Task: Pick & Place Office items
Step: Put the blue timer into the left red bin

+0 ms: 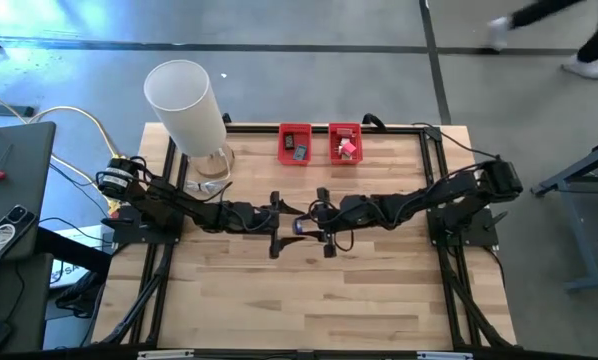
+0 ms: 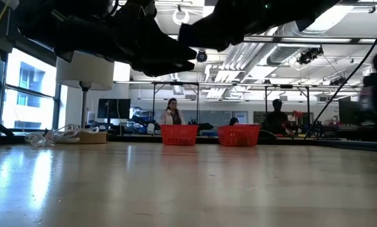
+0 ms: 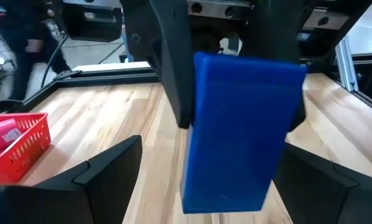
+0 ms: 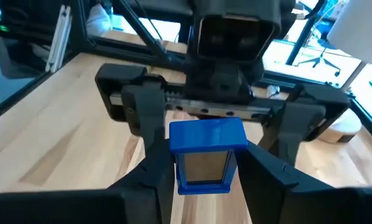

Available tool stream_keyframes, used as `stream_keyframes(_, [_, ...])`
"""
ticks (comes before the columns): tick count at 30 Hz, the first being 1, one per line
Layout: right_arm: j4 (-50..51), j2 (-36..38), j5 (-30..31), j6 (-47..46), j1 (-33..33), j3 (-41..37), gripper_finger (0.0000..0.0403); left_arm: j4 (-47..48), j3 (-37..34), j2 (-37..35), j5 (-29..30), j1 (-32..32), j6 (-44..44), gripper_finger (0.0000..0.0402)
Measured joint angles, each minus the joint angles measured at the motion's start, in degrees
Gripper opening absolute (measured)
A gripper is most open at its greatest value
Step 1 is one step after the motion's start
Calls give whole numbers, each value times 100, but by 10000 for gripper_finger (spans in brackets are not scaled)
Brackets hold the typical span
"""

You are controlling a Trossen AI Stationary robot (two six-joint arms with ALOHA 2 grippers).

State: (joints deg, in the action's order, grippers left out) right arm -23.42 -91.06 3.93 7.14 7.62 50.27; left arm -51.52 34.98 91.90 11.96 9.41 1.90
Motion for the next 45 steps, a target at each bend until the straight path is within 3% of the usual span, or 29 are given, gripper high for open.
stream_keyframes(14, [19, -34, 6, -2, 4, 3, 131, 70, 0, 0, 145, 0, 128, 319])
stream_keyframes(29, [127, -34, 74, -150, 20, 3, 151, 155, 0, 0, 107, 9, 197, 146])
stream_keyframes(37, [72, -34, 65, -602, 26, 3, 159, 194, 4, 0, 142, 101, 187, 145])
stream_keyframes(45, [43, -25, -9, -402, 26, 1, 177, 244, -2, 4, 147, 103, 165, 145])
